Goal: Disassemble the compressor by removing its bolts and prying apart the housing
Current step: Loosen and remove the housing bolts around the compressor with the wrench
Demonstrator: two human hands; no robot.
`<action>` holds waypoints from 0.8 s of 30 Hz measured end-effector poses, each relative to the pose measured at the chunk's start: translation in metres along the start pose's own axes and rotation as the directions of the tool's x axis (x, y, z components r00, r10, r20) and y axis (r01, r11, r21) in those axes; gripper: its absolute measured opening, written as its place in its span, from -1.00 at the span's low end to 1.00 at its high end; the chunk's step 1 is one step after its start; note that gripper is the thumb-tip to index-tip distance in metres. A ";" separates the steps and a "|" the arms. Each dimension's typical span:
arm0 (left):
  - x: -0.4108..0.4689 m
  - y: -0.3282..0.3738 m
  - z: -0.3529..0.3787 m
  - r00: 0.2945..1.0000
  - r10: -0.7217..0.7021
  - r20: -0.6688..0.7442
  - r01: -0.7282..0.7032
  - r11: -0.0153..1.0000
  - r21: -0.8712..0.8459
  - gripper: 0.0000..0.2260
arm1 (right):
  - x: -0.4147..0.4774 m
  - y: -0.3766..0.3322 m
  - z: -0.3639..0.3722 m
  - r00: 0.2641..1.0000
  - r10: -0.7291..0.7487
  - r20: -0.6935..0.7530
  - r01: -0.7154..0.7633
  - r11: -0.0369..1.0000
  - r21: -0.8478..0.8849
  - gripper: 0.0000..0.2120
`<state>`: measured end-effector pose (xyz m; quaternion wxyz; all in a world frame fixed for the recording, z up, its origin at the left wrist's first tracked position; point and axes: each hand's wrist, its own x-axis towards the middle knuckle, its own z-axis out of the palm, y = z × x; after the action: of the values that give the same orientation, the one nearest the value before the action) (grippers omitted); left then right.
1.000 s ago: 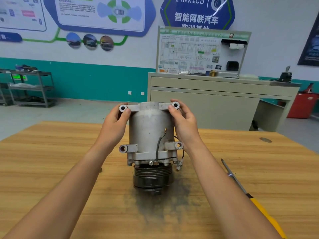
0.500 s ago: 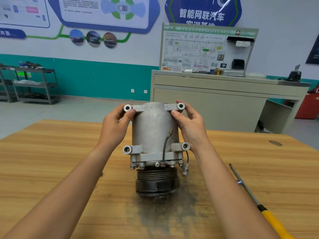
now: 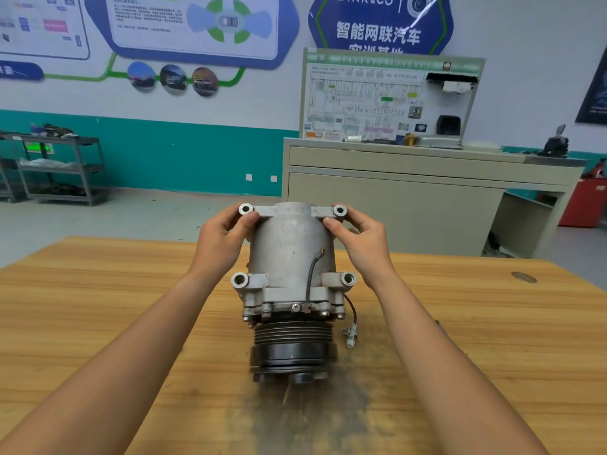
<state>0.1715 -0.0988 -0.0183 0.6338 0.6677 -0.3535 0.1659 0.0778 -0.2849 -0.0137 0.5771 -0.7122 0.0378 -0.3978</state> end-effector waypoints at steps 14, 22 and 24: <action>0.024 -0.063 0.023 0.961 -0.274 0.021 0.274 0.961 0.033 -0.84 | 0.035 0.059 0.020 0.972 0.231 -0.030 -0.232 0.972 -0.033 -0.68; 0.026 -0.060 0.021 0.953 -0.283 0.109 0.268 0.954 0.135 -0.84 | 0.027 0.065 0.006 0.951 0.307 -0.033 -0.309 0.948 -0.078 -0.62; 0.019 -0.058 0.012 0.950 -0.311 0.002 0.308 0.943 0.123 -0.75 | 0.012 0.061 -0.002 0.953 0.285 -0.105 -0.302 0.926 -0.226 -0.61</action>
<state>0.2214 -0.1181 -0.0491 0.6063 0.7541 -0.2402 0.0782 0.1094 -0.3133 -0.0595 0.5382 -0.7484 0.2121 -0.3244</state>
